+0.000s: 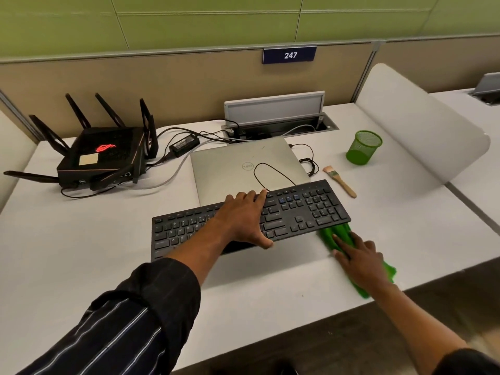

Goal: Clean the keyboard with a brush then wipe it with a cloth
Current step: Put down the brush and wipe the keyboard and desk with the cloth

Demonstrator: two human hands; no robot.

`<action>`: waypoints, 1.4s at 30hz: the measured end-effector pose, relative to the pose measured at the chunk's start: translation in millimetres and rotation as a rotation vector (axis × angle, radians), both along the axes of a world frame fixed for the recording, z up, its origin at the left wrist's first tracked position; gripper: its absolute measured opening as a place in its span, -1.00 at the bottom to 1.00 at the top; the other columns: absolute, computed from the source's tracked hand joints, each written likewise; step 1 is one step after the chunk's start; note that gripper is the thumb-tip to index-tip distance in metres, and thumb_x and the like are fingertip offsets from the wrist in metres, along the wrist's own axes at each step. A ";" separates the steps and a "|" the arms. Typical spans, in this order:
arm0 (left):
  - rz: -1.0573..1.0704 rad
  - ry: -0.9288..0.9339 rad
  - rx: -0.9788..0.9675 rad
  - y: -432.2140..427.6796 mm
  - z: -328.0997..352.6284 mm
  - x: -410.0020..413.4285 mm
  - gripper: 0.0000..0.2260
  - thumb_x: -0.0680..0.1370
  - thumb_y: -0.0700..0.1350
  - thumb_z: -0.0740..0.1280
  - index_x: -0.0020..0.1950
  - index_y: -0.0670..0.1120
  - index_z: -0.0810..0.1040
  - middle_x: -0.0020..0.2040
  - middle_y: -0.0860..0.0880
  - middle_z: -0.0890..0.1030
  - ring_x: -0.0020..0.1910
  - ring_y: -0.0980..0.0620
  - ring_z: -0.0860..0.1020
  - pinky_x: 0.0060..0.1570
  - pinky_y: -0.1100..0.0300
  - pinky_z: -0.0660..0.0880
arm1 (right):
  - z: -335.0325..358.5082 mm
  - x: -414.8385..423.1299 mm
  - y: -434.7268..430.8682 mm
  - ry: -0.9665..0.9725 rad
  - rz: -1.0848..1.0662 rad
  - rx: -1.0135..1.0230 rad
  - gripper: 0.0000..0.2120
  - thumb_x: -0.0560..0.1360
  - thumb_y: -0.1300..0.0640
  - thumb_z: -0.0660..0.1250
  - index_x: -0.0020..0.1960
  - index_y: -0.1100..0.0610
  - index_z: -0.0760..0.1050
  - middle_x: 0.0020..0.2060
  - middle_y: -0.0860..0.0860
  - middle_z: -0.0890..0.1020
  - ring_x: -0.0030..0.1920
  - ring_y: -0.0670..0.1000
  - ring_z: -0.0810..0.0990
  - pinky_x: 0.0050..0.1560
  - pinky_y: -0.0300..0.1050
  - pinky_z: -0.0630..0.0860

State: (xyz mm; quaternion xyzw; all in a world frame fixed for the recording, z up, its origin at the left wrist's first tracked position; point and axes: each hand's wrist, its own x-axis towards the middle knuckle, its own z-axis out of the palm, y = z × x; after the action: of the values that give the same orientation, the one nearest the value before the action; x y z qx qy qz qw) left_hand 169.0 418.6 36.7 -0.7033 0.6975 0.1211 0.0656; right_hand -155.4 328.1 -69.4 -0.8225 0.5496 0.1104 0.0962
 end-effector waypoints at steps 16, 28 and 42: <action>0.081 0.003 0.007 -7.8 -0.8 -23.1 0.21 0.30 0.49 0.42 0.66 -0.08 -0.13 0.58 -0.16 0.22 0.50 -0.19 0.26 0.48 -0.14 0.22 | -4.8 50.8 46.5 -0.097 0.246 -0.045 -0.56 0.63 -0.25 -0.06 0.44 -0.24 0.32 0.46 0.04 0.32 0.36 0.12 0.30 0.33 0.12 0.32; 0.170 0.022 0.056 14.7 -8.2 -47.3 0.23 0.30 0.46 0.45 0.66 -0.08 -0.17 0.65 -0.17 0.08 0.59 -0.21 0.11 0.53 -0.18 0.12 | -18.8 58.8 81.2 -0.195 0.585 0.008 -0.52 0.56 -0.23 0.03 0.44 -0.22 0.38 0.44 0.06 0.45 0.37 0.27 0.43 0.32 0.22 0.41; 0.144 -0.029 0.035 37.3 -15.4 -55.0 0.22 0.29 0.48 0.44 0.66 -0.10 -0.11 0.58 -0.17 0.22 0.50 -0.20 0.26 0.47 -0.15 0.25 | -21.2 46.4 86.9 -0.287 0.622 -0.094 -0.59 0.53 -0.17 0.13 0.29 -0.13 0.55 0.25 0.03 0.57 -0.06 0.10 0.46 -0.11 0.02 0.53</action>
State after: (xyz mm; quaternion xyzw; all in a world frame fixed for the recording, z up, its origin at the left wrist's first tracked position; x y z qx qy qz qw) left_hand 114.0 455.8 21.3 -0.7520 0.6419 0.1274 0.0788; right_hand -109.0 415.0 -90.7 -0.9613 0.2579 -0.0080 0.0963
